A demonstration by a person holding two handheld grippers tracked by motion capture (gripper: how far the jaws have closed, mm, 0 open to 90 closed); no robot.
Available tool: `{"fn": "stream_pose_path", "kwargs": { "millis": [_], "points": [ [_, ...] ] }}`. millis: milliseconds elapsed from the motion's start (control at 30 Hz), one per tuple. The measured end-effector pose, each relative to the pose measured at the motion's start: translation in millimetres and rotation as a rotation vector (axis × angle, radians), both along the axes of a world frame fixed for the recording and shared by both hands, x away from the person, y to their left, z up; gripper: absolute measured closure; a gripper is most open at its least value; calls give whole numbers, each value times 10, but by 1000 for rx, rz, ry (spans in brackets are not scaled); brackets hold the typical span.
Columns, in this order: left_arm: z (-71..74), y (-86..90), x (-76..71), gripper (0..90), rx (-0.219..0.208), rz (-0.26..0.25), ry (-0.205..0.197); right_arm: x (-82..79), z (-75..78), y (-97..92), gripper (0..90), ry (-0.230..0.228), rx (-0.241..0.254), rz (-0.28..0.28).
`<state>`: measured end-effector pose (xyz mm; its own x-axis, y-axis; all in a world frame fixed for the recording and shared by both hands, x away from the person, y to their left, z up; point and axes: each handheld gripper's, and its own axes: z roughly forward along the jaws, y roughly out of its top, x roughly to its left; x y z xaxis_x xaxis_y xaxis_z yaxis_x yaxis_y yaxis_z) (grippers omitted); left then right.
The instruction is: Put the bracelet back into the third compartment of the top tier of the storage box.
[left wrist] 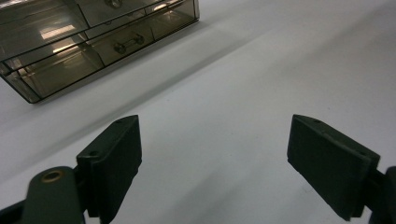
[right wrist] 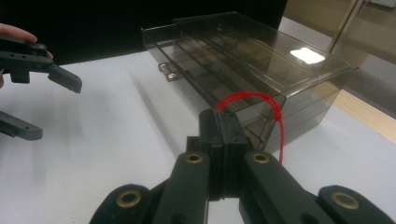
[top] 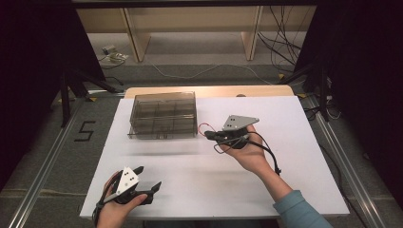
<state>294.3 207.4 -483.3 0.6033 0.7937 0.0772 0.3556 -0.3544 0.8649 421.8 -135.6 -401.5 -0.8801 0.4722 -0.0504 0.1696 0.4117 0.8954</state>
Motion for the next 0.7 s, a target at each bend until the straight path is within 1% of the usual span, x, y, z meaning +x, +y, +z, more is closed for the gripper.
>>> {"fn": "stream_pose_path", "kwargs": {
  "millis": [300,700],
  "points": [
    [-1,-4,1,177,-2,1,0,30,6,53,900,7,-3,4],
    [0,-3,0,176,-3,0,-1,64,41,123,900,3,-2,11]
  ]
}}
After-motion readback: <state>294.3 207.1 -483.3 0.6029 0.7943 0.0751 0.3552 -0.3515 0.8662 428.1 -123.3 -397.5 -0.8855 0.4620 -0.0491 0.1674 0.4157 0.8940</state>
